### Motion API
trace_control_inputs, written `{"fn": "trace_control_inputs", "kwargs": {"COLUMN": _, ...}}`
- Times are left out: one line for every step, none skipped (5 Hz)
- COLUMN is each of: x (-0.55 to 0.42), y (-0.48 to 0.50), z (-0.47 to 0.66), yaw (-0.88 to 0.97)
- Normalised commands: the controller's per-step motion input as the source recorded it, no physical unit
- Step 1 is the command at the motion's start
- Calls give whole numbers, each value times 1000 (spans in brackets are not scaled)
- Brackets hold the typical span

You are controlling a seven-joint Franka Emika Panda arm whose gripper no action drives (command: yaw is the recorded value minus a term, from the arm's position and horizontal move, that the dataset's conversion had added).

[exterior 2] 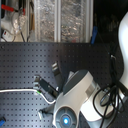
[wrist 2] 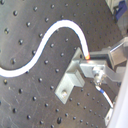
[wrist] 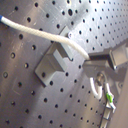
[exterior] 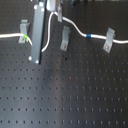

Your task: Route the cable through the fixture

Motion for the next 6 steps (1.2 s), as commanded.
{"fn": "trace_control_inputs", "kwargs": {"x": 0, "y": 0, "z": 17, "yaw": 0}}
{"fn": "trace_control_inputs", "kwargs": {"x": -226, "y": -481, "z": 310, "yaw": 0}}
{"fn": "trace_control_inputs", "kwargs": {"x": 11, "y": 23, "z": 0, "yaw": 0}}
{"fn": "trace_control_inputs", "kwargs": {"x": 104, "y": 187, "z": -149, "yaw": 209}}
{"fn": "trace_control_inputs", "kwargs": {"x": 34, "y": 64, "z": -69, "yaw": 183}}
{"fn": "trace_control_inputs", "kwargs": {"x": 6, "y": 11, "z": 0, "yaw": 0}}
